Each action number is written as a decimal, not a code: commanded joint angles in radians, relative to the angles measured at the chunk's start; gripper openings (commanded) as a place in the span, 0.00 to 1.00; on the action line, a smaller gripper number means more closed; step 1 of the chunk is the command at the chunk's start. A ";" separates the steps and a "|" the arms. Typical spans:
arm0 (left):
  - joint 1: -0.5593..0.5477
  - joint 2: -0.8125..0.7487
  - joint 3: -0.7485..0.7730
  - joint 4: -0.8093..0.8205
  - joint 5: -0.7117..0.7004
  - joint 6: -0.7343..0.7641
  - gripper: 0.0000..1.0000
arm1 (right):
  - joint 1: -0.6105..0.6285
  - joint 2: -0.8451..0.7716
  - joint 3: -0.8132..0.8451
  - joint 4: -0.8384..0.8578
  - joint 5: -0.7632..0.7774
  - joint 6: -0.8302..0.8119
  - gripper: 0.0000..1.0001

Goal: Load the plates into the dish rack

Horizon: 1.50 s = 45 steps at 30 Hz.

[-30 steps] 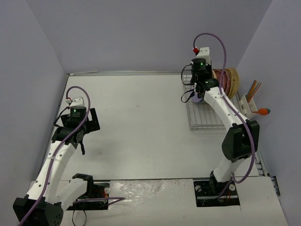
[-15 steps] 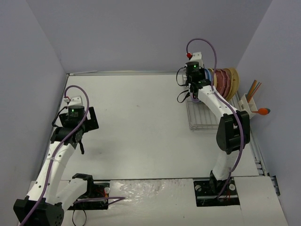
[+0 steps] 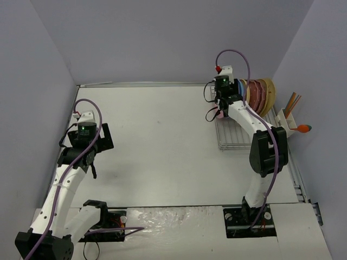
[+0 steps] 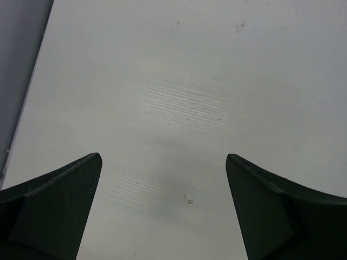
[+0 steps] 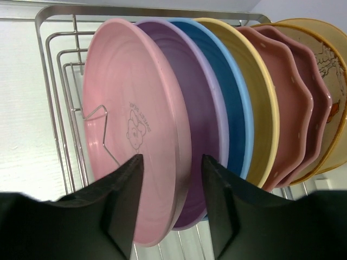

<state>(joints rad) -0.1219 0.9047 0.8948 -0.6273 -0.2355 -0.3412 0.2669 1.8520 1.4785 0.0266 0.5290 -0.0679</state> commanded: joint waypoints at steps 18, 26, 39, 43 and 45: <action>0.008 -0.145 0.226 -0.130 0.020 0.026 0.97 | -0.006 -1.019 -0.344 -0.201 -0.156 0.119 1.00; 0.007 -0.255 0.285 -0.210 0.039 0.018 0.97 | 0.025 -1.332 -0.435 -0.312 -0.154 0.215 1.00; 0.007 -0.322 0.300 -0.292 0.066 0.029 0.97 | 0.070 -1.476 -0.433 -0.362 -0.153 0.203 1.00; 0.008 -0.322 0.292 -0.298 0.083 0.028 0.97 | 0.071 -1.513 -0.446 -0.377 -0.152 0.210 1.00; 0.007 -0.323 0.290 -0.311 0.089 0.027 0.97 | 0.071 -1.520 -0.446 -0.383 -0.150 0.216 1.00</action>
<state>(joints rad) -0.1219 0.5667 1.1664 -0.9458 -0.1710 -0.3088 0.3290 0.3436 1.0350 -0.3935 0.3614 0.1356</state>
